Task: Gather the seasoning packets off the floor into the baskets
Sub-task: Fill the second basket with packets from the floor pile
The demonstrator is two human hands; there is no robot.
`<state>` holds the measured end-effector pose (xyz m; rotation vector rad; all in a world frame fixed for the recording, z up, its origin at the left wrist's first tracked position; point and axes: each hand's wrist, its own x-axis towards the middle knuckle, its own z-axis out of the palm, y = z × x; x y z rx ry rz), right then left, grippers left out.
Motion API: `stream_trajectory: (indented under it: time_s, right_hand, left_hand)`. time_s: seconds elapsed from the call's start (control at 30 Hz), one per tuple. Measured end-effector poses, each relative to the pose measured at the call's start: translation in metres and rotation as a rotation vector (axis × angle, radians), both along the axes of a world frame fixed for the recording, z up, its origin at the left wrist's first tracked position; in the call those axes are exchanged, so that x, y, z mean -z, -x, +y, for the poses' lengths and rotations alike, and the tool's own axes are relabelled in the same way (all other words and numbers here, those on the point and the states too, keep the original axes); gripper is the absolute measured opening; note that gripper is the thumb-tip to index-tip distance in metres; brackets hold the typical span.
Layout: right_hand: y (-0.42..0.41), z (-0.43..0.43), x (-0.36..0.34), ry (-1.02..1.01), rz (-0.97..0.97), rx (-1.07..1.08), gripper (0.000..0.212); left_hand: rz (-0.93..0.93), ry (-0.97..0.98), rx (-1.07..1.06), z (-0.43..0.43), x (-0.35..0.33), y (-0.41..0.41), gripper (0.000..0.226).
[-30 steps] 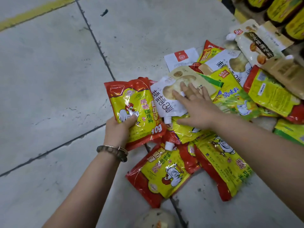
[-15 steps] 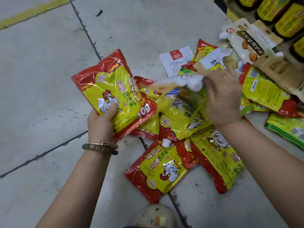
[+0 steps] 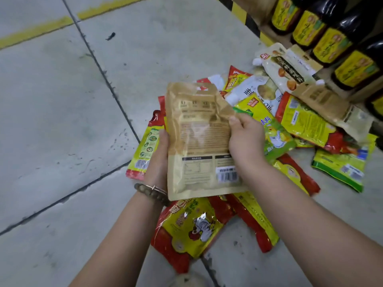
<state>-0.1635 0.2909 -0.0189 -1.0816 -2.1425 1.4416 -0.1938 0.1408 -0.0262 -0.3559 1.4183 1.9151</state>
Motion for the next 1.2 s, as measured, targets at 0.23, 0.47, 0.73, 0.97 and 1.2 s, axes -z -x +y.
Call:
stream_trajectory:
  time_s: [0.23,0.47,0.73,0.97,1.2]
  right_hand:
    - [0.003,-0.001,0.031,0.301,-0.101,0.113,0.027]
    - [0.004,0.039,0.044,0.209,-0.387,0.166,0.039]
    - [0.016,0.034,0.041,0.330,-0.216,0.206,0.036]
    - [-0.043,0.083,0.005,0.361,0.055,0.269,0.032]
    - [-0.137,0.131,-0.066,0.328,0.090,0.171,0.024]
  left_hand:
    - [0.014,0.018,0.190,-0.012,0.004,0.002,0.040]
    - [-0.007,0.066,-0.028,-0.032,0.027,0.003,0.042]
    - [-0.028,0.073,-0.031,-0.038,0.032,0.008,0.050]
    - [0.039,0.053,0.023,-0.015,0.012,0.003,0.041]
    - [0.177,-0.019,0.155,0.062,-0.035,-0.037,0.031]
